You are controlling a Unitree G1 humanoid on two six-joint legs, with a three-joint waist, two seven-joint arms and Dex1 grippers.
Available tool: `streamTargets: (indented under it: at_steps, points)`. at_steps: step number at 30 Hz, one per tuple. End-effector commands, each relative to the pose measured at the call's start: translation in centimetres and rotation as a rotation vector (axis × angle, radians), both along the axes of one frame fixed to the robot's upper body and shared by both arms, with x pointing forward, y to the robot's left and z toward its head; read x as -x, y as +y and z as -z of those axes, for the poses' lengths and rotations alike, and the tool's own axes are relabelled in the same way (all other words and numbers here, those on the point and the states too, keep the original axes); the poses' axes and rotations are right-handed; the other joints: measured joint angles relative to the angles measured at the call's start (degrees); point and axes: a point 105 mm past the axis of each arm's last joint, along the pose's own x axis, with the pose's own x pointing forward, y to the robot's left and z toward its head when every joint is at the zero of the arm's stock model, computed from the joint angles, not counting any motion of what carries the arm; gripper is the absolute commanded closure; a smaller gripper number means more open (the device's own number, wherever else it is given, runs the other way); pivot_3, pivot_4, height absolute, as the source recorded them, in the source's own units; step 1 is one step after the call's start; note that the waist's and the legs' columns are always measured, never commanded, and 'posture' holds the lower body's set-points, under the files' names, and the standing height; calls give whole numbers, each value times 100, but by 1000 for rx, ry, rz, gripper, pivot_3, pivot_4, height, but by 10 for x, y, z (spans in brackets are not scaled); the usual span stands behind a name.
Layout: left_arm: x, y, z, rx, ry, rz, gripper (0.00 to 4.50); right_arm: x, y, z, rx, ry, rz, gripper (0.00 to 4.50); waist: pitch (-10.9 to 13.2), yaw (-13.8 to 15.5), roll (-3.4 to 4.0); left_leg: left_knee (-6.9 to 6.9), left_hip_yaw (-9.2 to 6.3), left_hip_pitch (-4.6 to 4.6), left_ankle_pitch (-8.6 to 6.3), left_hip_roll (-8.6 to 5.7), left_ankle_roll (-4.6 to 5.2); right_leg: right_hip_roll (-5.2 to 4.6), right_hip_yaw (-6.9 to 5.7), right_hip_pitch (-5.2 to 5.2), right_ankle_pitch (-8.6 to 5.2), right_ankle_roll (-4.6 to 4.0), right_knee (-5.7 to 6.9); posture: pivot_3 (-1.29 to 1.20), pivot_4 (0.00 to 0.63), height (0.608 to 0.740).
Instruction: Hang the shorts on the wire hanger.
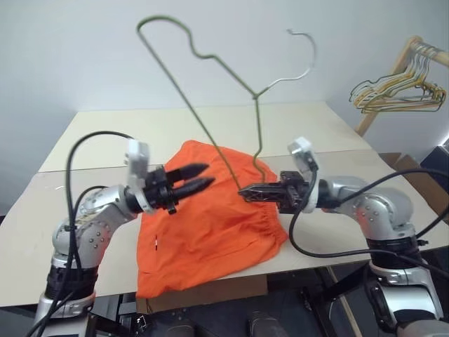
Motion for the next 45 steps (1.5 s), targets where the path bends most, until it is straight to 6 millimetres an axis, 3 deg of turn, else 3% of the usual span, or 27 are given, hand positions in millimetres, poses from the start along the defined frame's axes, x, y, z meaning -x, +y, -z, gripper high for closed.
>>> streamTargets:
  at_steps: [1, 4, 8, 11, 15, 20, 30, 45]
  points:
    - [0, 2, 25, -219, -61, -11, 782, 8, -26, -8, -9, 42, 77, 4500, 0, 0, 1, -3, 0, 0, 0, 1, 0, 0, 0, 0, -1, -1, -3, -102, 0, 740]
    - [3, 3, 30, -309, -120, 13, 19, 14, -55, 10, 64, 173, 185, 4500, 1, 14, 1, -2, 2, -7, 0, 1, 0, -2, 0, -3, -1, -1, -9, -114, 0, 740]
    - [7, 2, 32, -419, -224, 59, 19, 25, -99, 41, 188, 357, 361, 4500, 1, 2, 1, -5, 7, -12, -1, 4, 2, -4, -1, 1, 2, 2, -35, -126, 0, 740]
    - [13, 0, 33, -473, -270, 107, 19, 48, -128, 63, 253, 581, 398, 4500, 2, -7, 3, -4, 14, -18, -3, 3, 6, -5, 5, 0, 5, 8, -46, -139, 0, 740]
    - [17, -2, 32, -465, -286, 153, 19, 75, -149, 76, 202, 836, 362, 4500, 2, -60, 3, -3, 22, -16, -7, 6, 13, -5, 12, 3, 7, 12, -53, -147, 0, 740]
    - [24, -2, 30, -457, -297, 212, 19, 76, -170, 85, 191, 918, 401, 4500, 1, -193, 5, -1, 26, 3, -8, 8, 14, -1, 16, 21, -11, 46, -53, -152, 0, 740]
    - [26, -4, 20, -383, -272, 193, 19, 61, -168, 124, 274, 984, 423, 4500, 1, -294, 7, -2, 17, 3, -14, 9, 24, -3, 15, 28, -11, 46, -57, -121, 0, 740]
    - [31, -4, 22, -391, -263, 198, 19, 64, -149, 120, 227, 948, 296, 4500, 3, -262, 14, 2, 12, 12, -15, 3, 25, -8, 12, 44, -3, 42, -57, -100, 0, 740]
